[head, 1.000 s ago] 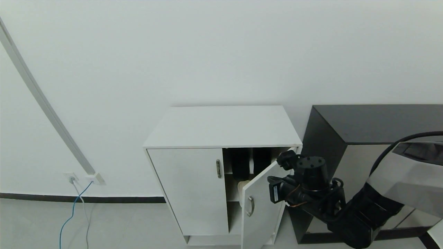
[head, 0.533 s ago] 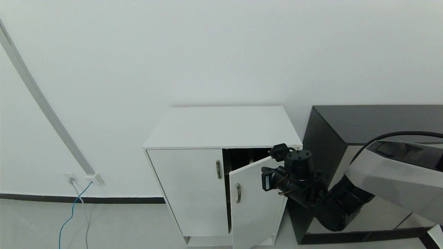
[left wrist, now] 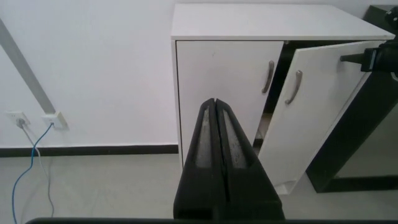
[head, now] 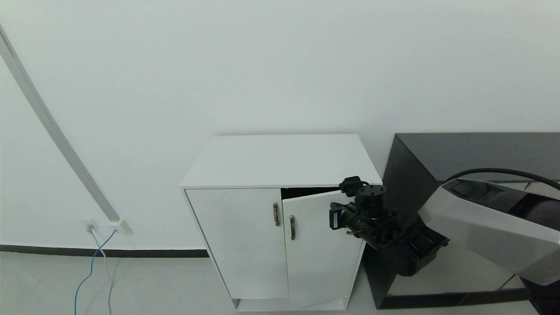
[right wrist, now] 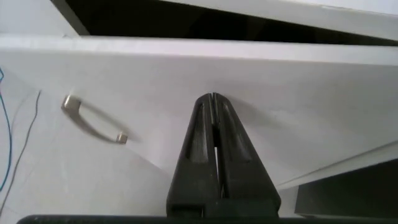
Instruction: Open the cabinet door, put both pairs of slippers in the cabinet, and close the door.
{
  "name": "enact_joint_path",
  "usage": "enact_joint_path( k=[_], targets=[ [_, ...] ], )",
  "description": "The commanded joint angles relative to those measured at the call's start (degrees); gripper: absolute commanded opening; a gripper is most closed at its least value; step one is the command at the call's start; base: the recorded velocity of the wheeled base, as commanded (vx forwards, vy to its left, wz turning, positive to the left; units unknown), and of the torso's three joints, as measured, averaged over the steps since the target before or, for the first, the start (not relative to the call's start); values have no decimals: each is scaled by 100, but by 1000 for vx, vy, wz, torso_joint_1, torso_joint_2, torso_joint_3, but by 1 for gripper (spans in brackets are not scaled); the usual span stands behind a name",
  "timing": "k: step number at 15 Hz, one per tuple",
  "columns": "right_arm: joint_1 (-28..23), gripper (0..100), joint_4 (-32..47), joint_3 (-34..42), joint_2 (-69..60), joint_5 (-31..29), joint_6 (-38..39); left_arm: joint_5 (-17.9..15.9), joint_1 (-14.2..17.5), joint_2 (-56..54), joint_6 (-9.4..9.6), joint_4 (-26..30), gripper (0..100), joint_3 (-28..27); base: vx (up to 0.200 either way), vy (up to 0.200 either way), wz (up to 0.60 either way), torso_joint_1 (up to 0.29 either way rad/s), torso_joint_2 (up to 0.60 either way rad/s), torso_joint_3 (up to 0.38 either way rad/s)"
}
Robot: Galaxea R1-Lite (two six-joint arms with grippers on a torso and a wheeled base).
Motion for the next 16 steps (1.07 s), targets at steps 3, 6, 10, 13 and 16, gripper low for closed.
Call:
enact_joint_path(
  k=[3,6,10,13,16],
  targets=[
    [-100,0,129,-313,203,10,1,1,1,7,-2,-1,0,1,0,0,0,0,0,0],
    [-171,0,279,-567,264,10,1,-8,1,7,7,-1,0,1,0,0,0,0,0,0],
    [-267,0,533,-858,282,10,1,-8,1,7,-2,-1,0,1,0,0,0,0,0,0],
    [-267,0,533,-858,282,10,1,1,1,7,-2,-1,0,1,0,0,0,0,0,0],
    [-267,0,533,-858,273,10,1,1,1,7,-2,-1,0,1,0,0,0,0,0,0]
  ],
)
